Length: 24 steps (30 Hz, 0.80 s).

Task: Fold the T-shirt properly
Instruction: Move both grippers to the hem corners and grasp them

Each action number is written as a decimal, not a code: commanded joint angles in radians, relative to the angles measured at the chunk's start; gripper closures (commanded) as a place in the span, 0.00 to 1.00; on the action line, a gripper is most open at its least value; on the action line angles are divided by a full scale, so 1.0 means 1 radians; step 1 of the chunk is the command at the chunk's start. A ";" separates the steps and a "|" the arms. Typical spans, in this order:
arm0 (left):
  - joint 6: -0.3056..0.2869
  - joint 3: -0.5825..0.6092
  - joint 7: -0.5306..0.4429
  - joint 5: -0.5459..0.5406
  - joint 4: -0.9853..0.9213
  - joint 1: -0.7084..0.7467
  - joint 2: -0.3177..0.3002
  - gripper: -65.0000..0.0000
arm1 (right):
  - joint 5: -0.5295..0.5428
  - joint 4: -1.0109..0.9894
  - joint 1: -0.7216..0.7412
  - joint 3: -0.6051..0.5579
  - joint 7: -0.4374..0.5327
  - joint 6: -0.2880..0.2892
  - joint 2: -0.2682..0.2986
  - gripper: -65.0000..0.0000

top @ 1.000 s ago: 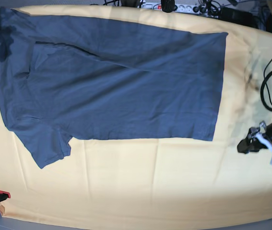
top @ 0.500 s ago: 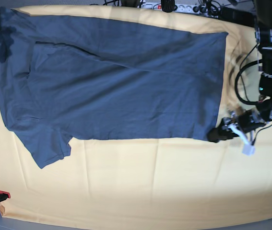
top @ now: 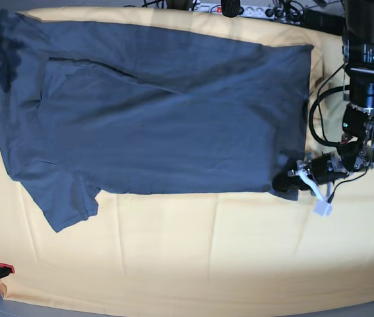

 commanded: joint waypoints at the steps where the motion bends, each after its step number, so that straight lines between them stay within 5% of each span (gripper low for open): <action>1: 0.024 -0.018 -0.017 0.028 0.008 -0.023 -0.021 1.00 | 0.007 -0.001 0.033 0.012 0.027 -0.009 0.021 0.30; 5: 0.034 -0.031 -0.021 0.048 0.008 -0.033 -0.021 1.00 | 0.063 -0.116 0.199 -0.045 0.078 0.002 0.022 0.30; 11: 0.034 -0.030 -0.019 0.048 0.008 -0.031 -0.021 1.00 | 0.140 -0.444 0.561 -0.331 0.074 0.057 -0.002 0.30; 16: 0.034 -0.030 -0.019 0.048 0.008 -0.030 -0.021 1.00 | 0.209 -0.716 0.852 -0.468 0.054 0.116 -0.103 0.30; 24: 0.034 -0.030 -0.019 0.048 0.008 -0.030 -0.021 1.00 | 0.291 -1.197 1.217 -0.492 0.002 0.253 -0.257 0.30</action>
